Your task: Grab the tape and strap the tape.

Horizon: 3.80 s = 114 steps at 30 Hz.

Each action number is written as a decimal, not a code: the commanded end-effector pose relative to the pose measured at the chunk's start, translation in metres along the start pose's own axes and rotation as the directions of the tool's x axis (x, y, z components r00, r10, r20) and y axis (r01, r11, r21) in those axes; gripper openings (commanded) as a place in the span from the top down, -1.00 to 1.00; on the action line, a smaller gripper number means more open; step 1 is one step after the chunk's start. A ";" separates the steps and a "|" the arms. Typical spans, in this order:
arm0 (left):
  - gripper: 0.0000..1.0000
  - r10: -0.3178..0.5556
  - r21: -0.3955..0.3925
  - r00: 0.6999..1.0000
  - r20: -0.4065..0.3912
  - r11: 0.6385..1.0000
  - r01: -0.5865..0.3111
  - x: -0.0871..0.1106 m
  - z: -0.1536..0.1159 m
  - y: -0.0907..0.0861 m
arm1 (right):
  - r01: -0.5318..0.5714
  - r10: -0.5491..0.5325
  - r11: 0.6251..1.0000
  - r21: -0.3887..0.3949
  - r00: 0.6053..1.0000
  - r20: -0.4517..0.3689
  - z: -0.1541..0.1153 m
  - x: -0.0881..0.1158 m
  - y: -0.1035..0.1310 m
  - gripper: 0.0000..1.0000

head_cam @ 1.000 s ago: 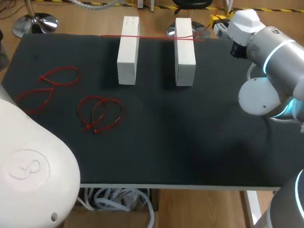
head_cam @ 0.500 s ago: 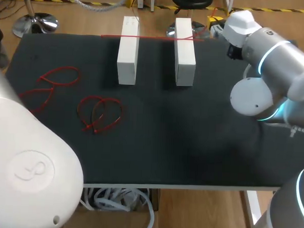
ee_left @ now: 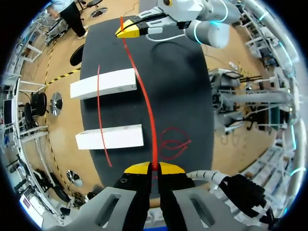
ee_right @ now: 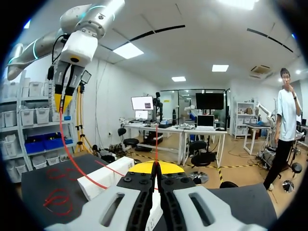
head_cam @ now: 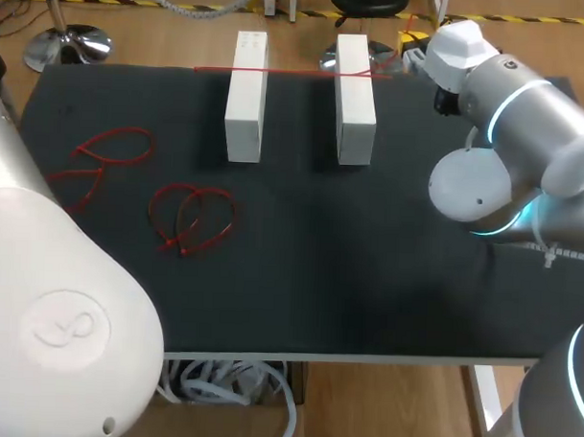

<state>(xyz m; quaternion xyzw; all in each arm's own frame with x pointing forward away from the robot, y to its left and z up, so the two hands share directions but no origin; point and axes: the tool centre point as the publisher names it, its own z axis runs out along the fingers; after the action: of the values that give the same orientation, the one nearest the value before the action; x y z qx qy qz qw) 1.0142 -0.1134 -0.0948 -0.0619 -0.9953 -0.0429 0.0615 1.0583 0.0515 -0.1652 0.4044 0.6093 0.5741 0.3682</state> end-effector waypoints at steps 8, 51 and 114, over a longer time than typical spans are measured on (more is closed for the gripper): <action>1.00 0.025 -0.001 0.999 0.028 1.000 -0.025 0.002 -0.002 0.000 | 0.197 -0.227 0.964 0.179 0.959 0.167 0.010 0.013 -0.001 1.00; 1.00 0.109 0.052 0.992 0.059 0.992 -0.112 0.001 -0.004 -0.002 | 0.434 -0.554 0.828 0.354 0.729 0.402 0.022 0.073 0.041 1.00; 1.00 0.109 0.052 0.992 0.059 0.992 -0.112 0.001 -0.004 -0.002 | 0.637 -0.704 0.708 0.304 0.668 0.241 0.043 0.152 0.044 1.00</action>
<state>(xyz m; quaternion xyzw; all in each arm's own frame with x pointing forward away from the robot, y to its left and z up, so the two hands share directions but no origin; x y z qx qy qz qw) 1.0147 -0.1170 -0.0907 -0.1161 -0.9924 -0.0103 0.0390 1.0400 0.2111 -0.1262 0.2774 0.6914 0.2561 0.6160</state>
